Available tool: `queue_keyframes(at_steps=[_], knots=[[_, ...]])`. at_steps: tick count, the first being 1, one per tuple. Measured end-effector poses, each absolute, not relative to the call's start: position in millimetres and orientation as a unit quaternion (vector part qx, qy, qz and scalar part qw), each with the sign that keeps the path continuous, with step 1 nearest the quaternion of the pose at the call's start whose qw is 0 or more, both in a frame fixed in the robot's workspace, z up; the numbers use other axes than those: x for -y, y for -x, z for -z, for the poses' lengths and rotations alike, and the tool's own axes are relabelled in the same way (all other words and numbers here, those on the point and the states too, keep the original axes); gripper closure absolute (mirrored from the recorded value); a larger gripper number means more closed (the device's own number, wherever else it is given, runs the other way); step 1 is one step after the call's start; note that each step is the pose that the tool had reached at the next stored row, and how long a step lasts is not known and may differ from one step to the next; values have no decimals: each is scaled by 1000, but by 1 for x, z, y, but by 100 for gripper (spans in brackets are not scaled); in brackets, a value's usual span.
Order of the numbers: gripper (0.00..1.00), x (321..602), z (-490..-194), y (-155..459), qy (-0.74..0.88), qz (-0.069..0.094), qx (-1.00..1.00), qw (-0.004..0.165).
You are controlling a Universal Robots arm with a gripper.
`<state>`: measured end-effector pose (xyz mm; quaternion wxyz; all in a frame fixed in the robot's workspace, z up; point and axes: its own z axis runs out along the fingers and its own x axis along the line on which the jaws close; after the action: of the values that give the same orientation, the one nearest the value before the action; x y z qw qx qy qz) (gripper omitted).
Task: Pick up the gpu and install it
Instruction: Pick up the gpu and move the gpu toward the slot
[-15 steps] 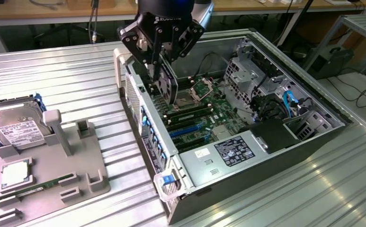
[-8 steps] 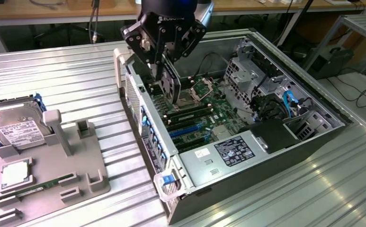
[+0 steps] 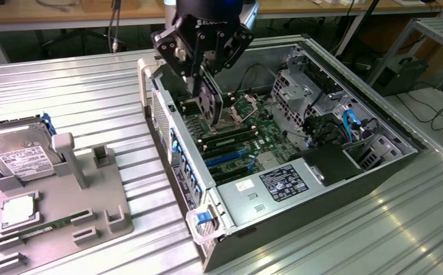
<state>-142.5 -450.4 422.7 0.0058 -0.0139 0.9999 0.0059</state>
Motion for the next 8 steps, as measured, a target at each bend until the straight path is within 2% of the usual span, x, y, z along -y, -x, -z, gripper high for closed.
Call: queue_keyframes(at_steps=[8], knots=[[72, 450, -423, 133, 14, -6, -1000, 6]])
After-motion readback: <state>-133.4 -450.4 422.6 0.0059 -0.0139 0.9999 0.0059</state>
